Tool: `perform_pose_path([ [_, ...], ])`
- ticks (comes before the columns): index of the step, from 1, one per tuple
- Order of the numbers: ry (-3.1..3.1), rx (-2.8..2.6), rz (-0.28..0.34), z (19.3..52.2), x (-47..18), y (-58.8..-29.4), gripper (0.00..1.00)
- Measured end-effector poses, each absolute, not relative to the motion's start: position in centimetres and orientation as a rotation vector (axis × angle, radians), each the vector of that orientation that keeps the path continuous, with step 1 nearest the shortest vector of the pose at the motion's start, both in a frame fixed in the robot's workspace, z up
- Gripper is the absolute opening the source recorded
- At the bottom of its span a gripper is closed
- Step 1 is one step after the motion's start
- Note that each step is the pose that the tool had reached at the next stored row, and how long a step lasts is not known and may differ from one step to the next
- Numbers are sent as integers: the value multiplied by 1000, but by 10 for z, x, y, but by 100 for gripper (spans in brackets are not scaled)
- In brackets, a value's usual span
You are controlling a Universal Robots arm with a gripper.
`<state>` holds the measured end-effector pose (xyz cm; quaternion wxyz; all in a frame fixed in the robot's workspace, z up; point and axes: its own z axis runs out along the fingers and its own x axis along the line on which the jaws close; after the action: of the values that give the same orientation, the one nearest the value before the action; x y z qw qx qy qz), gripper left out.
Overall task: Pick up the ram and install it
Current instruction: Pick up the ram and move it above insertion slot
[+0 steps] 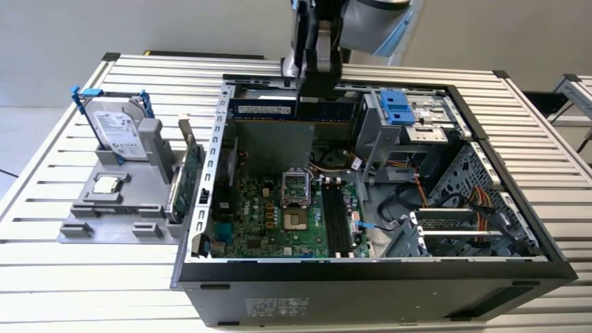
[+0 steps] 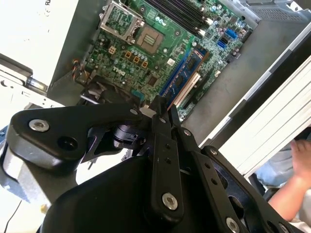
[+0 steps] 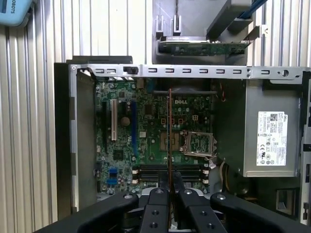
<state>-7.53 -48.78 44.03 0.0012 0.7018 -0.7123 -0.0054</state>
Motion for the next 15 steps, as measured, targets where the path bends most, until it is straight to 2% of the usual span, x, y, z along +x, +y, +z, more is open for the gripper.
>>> perform_pose_path([
  [15, -2236, 2203, -17, 440, -71, -488, 0],
])
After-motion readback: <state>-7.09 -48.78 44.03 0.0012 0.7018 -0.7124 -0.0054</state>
